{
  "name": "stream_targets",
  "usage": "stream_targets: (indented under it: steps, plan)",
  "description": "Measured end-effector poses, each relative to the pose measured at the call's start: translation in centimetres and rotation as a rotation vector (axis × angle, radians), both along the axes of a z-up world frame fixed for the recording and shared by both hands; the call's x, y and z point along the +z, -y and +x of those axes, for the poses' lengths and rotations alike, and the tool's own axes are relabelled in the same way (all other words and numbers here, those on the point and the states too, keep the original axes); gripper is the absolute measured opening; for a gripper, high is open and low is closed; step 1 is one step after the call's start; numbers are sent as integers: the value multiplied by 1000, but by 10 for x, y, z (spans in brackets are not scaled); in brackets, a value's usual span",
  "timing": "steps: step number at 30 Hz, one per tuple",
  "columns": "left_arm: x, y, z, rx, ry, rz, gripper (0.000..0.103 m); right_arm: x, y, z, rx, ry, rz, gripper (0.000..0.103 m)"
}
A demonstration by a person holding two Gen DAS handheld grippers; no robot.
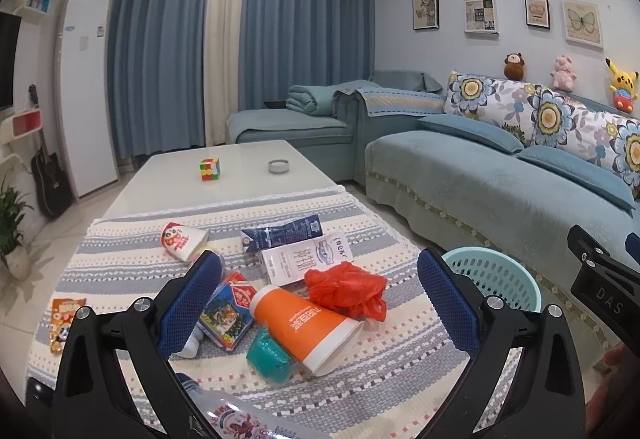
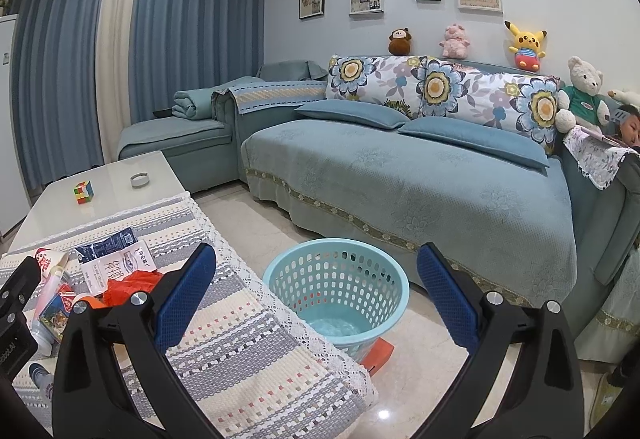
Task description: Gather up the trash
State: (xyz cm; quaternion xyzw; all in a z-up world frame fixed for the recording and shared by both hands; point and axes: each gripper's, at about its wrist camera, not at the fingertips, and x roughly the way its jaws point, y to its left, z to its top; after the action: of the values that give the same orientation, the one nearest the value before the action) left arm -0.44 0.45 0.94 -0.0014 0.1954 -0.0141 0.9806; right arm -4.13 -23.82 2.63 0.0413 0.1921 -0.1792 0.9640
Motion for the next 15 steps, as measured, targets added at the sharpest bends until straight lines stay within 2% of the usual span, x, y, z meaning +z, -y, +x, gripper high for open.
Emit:
stream_targets:
  steps: [15]
  plan:
    - [0, -3, 0, 1, 4, -9, 95, 0, 0, 0, 1, -1, 2, 95]
